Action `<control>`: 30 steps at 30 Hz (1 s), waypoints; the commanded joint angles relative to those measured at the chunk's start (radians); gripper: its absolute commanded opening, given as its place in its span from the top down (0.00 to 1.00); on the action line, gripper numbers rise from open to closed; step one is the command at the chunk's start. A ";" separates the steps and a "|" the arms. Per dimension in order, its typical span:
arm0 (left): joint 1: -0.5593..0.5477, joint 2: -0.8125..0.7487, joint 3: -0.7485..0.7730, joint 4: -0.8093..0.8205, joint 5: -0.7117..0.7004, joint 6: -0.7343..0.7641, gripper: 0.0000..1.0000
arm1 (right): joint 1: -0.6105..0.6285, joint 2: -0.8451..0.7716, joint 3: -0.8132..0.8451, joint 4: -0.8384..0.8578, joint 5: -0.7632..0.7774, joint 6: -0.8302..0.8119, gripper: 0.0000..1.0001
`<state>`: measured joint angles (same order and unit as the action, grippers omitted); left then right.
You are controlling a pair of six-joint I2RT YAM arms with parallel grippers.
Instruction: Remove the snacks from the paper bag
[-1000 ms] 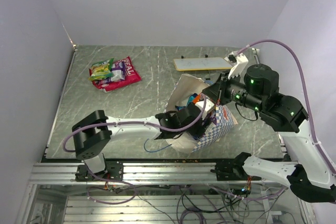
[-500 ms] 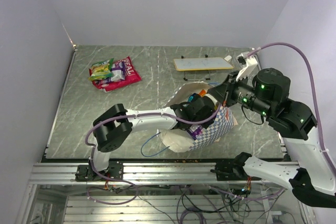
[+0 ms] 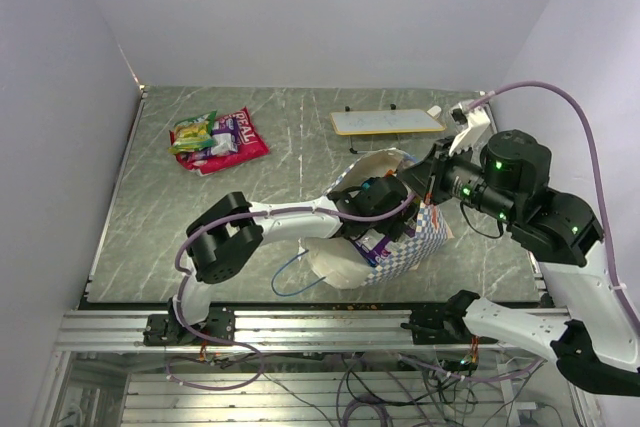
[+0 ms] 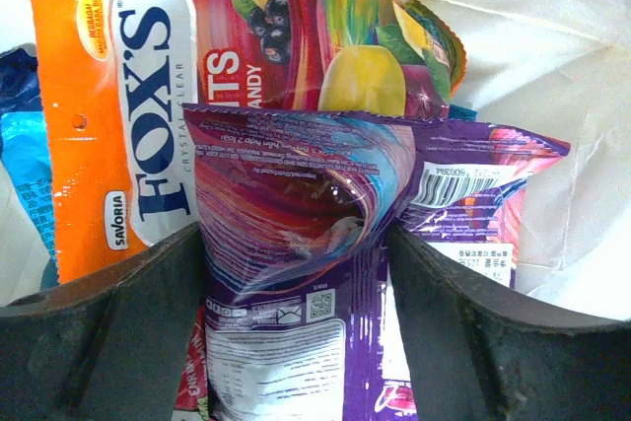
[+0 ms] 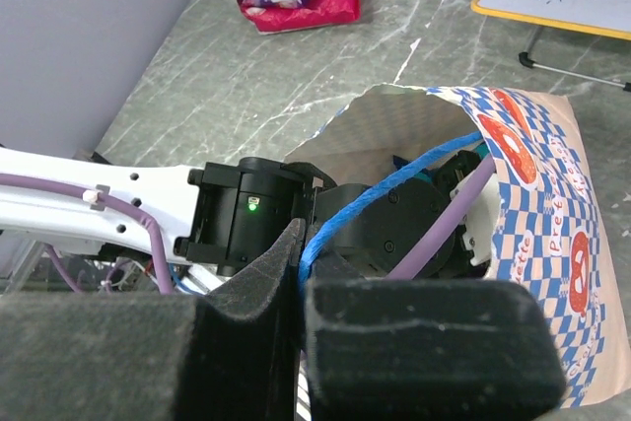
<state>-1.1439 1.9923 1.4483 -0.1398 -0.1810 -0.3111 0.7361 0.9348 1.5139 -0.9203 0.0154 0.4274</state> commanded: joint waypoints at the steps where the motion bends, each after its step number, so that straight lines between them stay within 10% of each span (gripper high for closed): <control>1: -0.019 0.013 -0.023 0.005 0.095 -0.025 0.24 | 0.005 0.013 0.027 0.022 -0.031 -0.009 1.00; 12: -0.019 -0.140 -0.038 -0.123 -0.002 0.001 0.91 | 0.006 0.002 0.017 0.042 0.010 -0.041 1.00; 30: -0.010 -0.467 -0.022 -0.345 -0.046 -0.069 0.93 | 0.006 -0.067 -0.081 0.175 0.160 -0.028 1.00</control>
<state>-1.1572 1.6478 1.4067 -0.4774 -0.1959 -0.3412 0.7372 0.8825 1.4521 -0.7952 0.1276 0.3962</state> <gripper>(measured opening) 0.105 0.004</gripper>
